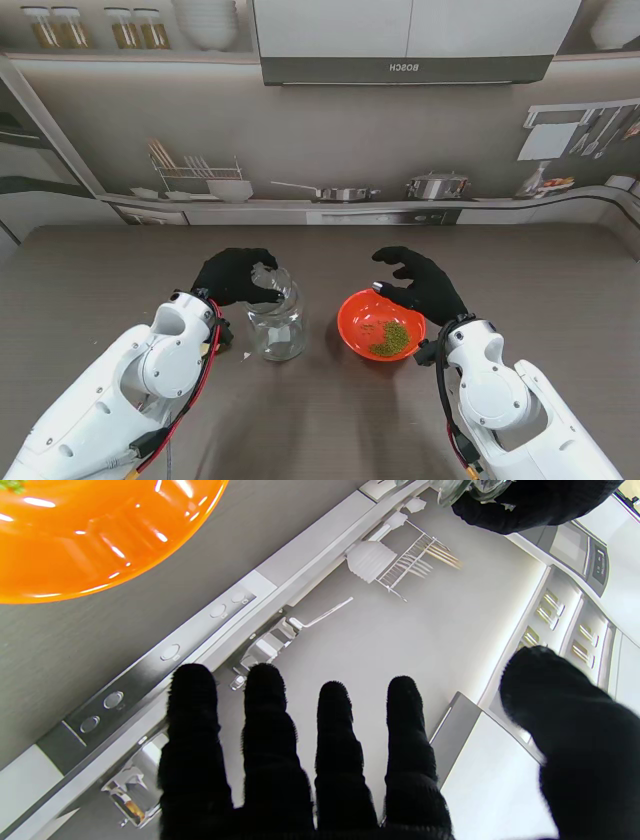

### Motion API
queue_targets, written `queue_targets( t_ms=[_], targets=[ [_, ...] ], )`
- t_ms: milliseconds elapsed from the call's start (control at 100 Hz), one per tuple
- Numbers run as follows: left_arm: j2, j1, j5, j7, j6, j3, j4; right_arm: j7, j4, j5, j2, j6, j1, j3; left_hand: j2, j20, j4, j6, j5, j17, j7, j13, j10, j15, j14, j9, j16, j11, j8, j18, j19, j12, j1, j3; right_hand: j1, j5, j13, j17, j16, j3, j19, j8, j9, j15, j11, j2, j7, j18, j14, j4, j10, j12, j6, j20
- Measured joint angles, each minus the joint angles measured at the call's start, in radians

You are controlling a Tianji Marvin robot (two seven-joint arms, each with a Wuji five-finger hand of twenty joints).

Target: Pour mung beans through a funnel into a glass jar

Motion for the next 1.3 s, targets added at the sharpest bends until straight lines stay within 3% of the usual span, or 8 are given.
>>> queue_targets(
  t_ms=[590, 990, 1300],
  targets=[
    [-0.023, 0.035, -0.092, 0.043, 0.041, -0.058, -0.03, 0.002, 0.001, 0.006, 0.0, -0.001, 0.0, 0.0, -0.011, 0.02, 0.0, 0.0, 0.009, 0.0, 0.0, 0.002, -0.002, 0.0, 0.0, 0.003, 0.0, 0.0, -0.006, -0.001, 0.0, -0.001, 0.001, 0.0, 0.0, 0.0, 0.0, 0.0, 0.0, 0.0, 0.0, 0.0, 0.0, 0.0, 0.0, 0.0, 0.0, -0.001, 0.0, 0.0, 0.0, -0.004, 0.001, 0.0],
    [-0.023, 0.104, -0.077, 0.025, 0.061, -0.19, -0.115, 0.006, 0.001, 0.007, 0.0, -0.002, 0.0, -0.004, -0.011, 0.031, 0.0, 0.0, 0.009, 0.0, 0.0, 0.002, -0.003, 0.0, 0.0, 0.003, 0.0, 0.0, -0.006, -0.001, 0.0, -0.001, 0.001, 0.0, 0.0, 0.0, 0.0, 0.0, 0.0, 0.0, 0.0, 0.0, 0.0, 0.0, 0.0, 0.0, 0.0, -0.001, 0.0, 0.0, 0.0, -0.004, 0.001, 0.0],
    [-0.016, 0.208, 0.0, -0.006, 0.073, -0.344, -0.198, 0.007, 0.001, 0.007, 0.0, -0.003, 0.0, -0.007, -0.011, 0.032, 0.0, 0.0, 0.01, 0.0, 0.0, 0.002, -0.003, 0.0, 0.0, 0.003, 0.0, 0.0, -0.006, -0.001, -0.001, -0.001, 0.001, 0.0, 0.0, 0.0, 0.0, 0.0, 0.0, 0.0, 0.0, 0.0, 0.0, 0.0, 0.0, 0.0, 0.0, -0.001, 0.0, 0.0, 0.001, -0.004, 0.001, 0.0]
  ],
)
